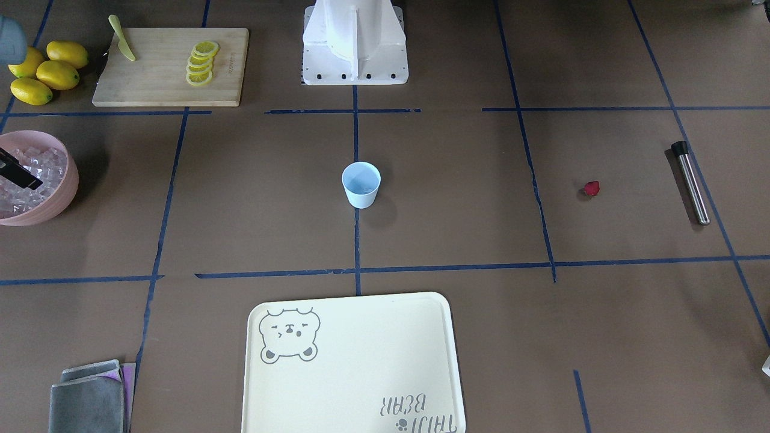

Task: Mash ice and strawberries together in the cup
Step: 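Grasp another ice cube from the pink bowl with the right gripper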

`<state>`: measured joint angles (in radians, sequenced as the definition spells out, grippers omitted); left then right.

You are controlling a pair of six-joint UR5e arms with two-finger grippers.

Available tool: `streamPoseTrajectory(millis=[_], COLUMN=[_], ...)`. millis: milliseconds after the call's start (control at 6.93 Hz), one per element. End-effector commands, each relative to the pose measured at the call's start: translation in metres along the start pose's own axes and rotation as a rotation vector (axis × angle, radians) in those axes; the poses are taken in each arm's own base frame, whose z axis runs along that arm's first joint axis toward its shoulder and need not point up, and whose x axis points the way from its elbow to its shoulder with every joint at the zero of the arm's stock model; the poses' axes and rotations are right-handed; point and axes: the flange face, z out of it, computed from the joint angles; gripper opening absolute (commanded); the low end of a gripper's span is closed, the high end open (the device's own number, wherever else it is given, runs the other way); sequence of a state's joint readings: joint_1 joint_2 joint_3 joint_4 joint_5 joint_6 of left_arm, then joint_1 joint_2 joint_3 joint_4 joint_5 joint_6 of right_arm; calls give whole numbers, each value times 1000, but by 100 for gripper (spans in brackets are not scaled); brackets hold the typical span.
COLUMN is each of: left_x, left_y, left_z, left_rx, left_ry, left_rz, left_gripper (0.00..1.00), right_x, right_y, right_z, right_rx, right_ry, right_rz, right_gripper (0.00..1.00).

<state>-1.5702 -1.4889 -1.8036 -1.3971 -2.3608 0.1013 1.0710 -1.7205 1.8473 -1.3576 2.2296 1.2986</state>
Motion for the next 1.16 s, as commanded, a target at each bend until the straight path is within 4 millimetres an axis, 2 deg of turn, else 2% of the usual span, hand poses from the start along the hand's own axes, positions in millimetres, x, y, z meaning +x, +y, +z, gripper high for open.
streamPoseTrajectory(millis=[0, 289, 1011], left_x=[8, 10, 20], left_y=[5, 11, 12], left_z=[-7, -10, -25], left_rx=[14, 20, 49], left_ry=[-1, -2, -8], left_rz=[10, 12, 30], left_gripper=[100, 100, 100], right_x=[-1, 0, 2], right_y=[4, 7, 5], right_z=[1, 5, 9], right_rx=[-6, -10, -6], right_ry=[2, 11, 21], right_rz=[35, 43, 123], right_gripper=[94, 93, 93])
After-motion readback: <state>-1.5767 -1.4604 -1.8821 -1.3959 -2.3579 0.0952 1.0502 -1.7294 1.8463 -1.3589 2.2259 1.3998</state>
